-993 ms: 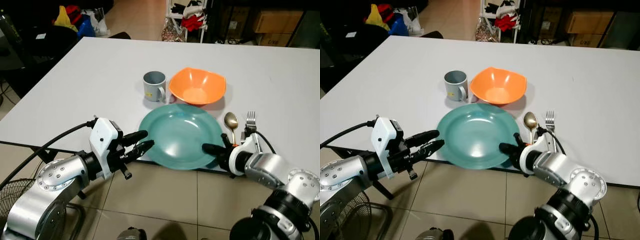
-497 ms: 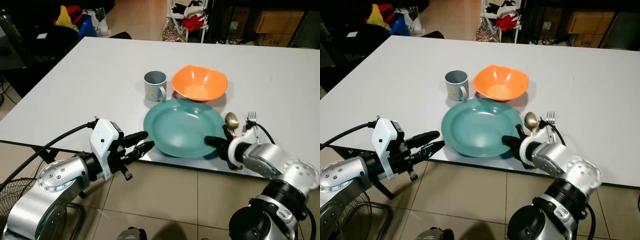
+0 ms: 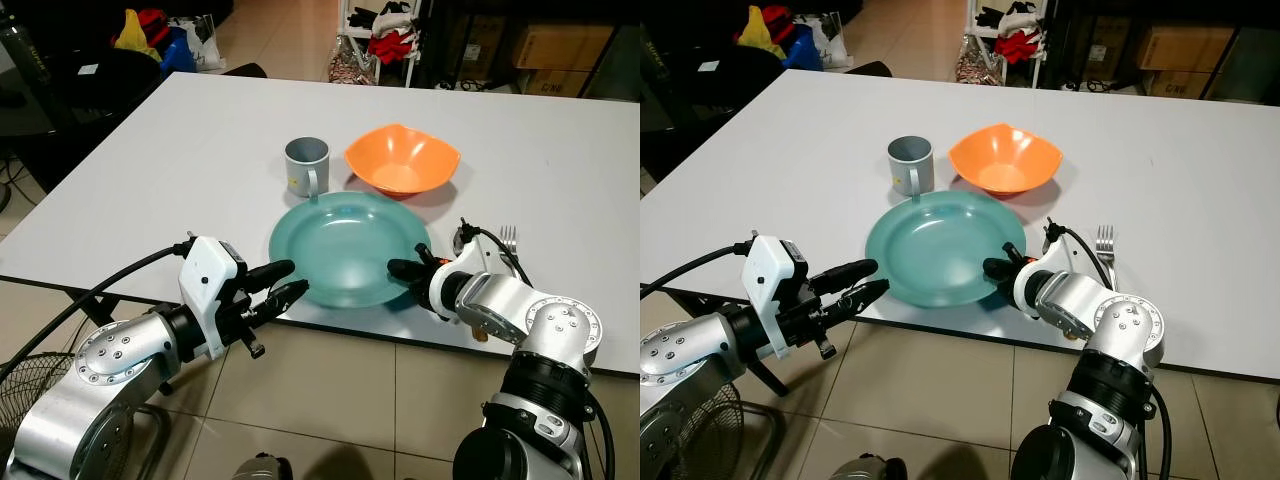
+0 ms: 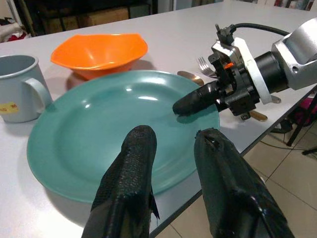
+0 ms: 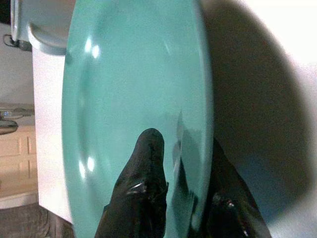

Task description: Setting the table

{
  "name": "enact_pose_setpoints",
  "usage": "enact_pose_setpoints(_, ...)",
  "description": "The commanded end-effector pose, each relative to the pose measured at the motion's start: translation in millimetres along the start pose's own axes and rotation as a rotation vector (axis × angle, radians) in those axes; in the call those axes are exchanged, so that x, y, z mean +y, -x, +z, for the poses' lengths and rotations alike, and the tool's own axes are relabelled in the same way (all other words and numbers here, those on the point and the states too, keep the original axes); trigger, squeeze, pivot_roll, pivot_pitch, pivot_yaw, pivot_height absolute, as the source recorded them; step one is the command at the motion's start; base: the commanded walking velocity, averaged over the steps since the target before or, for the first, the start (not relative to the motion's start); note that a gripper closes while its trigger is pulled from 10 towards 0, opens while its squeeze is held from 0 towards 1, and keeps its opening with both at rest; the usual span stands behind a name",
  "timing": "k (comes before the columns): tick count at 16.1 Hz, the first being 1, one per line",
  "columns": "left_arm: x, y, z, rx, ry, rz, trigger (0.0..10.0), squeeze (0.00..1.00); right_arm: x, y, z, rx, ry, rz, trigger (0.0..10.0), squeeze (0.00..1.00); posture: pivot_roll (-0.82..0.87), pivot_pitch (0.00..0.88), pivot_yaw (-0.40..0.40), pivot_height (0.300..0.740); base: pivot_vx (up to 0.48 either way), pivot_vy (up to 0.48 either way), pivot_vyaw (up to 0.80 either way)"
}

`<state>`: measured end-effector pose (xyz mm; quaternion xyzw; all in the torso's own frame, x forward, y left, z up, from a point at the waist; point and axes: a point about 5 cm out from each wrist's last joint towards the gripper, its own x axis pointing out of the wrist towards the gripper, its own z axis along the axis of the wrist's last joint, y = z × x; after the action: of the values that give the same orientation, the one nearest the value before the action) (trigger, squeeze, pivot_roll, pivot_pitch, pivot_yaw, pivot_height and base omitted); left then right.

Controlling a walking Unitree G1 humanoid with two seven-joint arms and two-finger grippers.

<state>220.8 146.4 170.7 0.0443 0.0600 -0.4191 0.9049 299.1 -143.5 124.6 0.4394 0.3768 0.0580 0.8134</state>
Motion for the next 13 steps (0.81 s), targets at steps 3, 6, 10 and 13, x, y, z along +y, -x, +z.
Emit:
enact_pose_setpoints(3,-1.4,0.7,0.7,0.000,-0.001,0.003,10.0,0.00,-3.2,2.0,-4.6,-0.027,0.017,-0.010,10.0,0.87,0.04,0.049,0.026,0.740,0.000,0.000,0.00)
enact_pose_setpoints(6,-1.6,0.2,0.8,-0.002,0.002,0.001,10.0,0.00,-9.8,6.1,-2.9,-0.066,0.028,-0.043,10.0,0.96,0.04,0.054,0.031,0.740,0.000,0.000,0.00)
enact_pose_setpoints(10,-2.8,-0.8,-0.2,-0.001,0.008,-0.002,10.0,0.00,-18.1,20.7,5.8,-0.144,0.100,-0.103,10.0,0.99,0.04,0.061,0.037,0.740,0.000,0.000,0.00)
enact_pose_setpoints(13,2.7,2.1,-3.5,0.017,-0.005,0.035,10.0,0.00,-18.6,39.9,12.5,-0.189,0.201,-0.126,10.0,0.99,0.04,0.060,0.034,0.740,0.000,0.000,0.00)
